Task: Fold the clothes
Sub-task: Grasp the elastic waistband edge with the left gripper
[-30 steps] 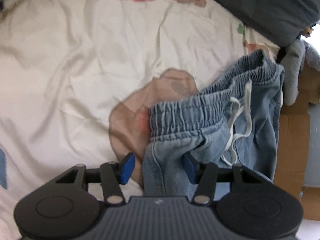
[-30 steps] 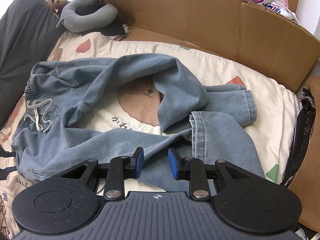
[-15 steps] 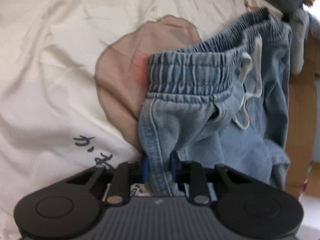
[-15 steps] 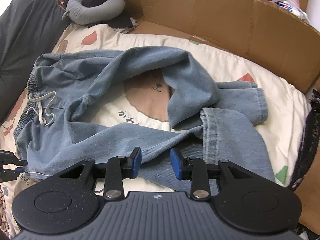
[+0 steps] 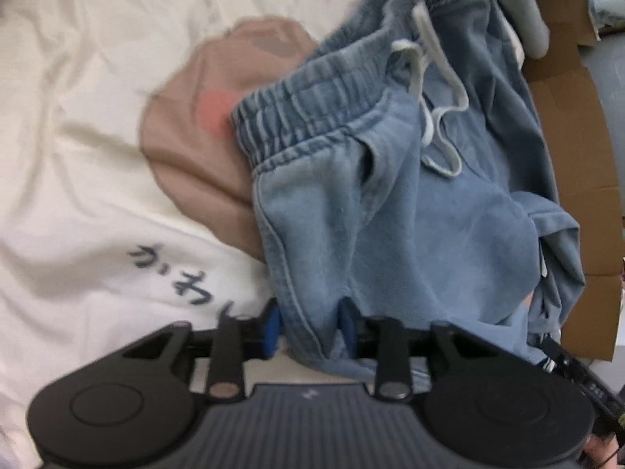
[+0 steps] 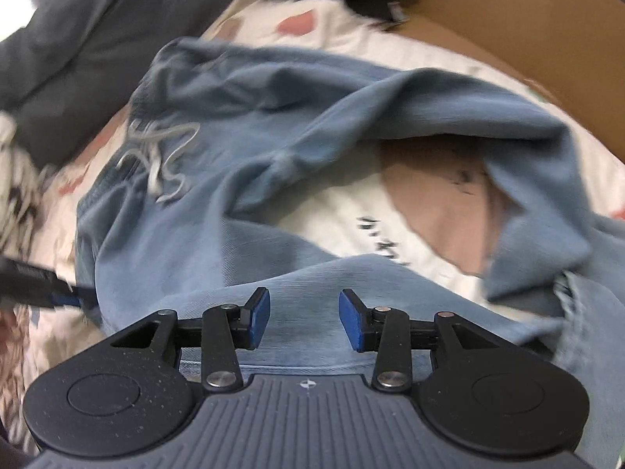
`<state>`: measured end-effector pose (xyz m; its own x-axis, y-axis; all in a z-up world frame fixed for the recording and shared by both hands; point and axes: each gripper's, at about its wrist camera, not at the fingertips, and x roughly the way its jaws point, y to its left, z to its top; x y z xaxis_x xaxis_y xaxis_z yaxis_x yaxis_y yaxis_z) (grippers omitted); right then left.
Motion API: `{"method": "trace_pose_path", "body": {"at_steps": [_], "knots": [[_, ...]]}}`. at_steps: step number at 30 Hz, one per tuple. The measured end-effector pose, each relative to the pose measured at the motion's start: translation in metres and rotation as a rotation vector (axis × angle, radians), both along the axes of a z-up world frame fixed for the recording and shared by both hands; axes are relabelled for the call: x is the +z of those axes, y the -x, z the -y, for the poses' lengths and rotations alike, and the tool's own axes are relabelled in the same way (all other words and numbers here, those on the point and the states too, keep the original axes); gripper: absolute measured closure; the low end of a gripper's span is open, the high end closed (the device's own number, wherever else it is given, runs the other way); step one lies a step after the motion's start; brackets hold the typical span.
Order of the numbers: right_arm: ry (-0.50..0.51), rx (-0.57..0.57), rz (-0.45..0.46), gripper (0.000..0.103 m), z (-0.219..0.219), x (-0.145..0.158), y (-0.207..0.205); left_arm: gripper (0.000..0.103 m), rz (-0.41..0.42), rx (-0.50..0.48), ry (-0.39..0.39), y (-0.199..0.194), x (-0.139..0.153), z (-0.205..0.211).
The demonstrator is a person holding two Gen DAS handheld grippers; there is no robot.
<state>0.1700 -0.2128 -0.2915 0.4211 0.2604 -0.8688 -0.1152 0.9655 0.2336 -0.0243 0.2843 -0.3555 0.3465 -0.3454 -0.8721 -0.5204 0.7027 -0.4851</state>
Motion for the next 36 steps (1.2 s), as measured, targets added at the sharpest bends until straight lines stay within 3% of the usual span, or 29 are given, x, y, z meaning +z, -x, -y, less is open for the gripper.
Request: {"method": "trace_pose_path", "body": {"at_steps": [3, 9, 20, 29, 30, 31, 36], "knots": [[0.006, 0.044, -0.014, 0.057, -0.009, -0.006, -0.006, 0.06, 0.034, 0.047, 0.001, 0.007, 0.006, -0.018], [0.012, 0.054, -0.029, 0.056, -0.009, -0.01, -0.001, 0.06, 0.107, 0.29, 0.057, 0.015, 0.005, -0.06], [0.03, 0.011, -0.058, 0.057, 0.004, -0.01, 0.005, 0.061, 0.04, 0.342, 0.121, -0.008, -0.029, -0.052], [0.035, 0.0, -0.064, 0.057, 0.009, -0.012, 0.009, 0.061, 0.022, 0.358, 0.111, -0.016, -0.033, -0.044], [0.036, -0.001, -0.069, 0.056, 0.009, -0.014, 0.009, 0.064, 0.023, 0.355, 0.096, -0.018, -0.032, -0.043], [0.038, -0.001, -0.073, 0.056, 0.009, -0.017, 0.01, 0.081, 0.036, 0.349, 0.073, -0.02, -0.03, -0.041], [0.04, -0.003, -0.093, 0.056, 0.012, -0.026, 0.014, 0.089, 0.055, 0.365, 0.013, -0.022, -0.019, -0.037]]}}
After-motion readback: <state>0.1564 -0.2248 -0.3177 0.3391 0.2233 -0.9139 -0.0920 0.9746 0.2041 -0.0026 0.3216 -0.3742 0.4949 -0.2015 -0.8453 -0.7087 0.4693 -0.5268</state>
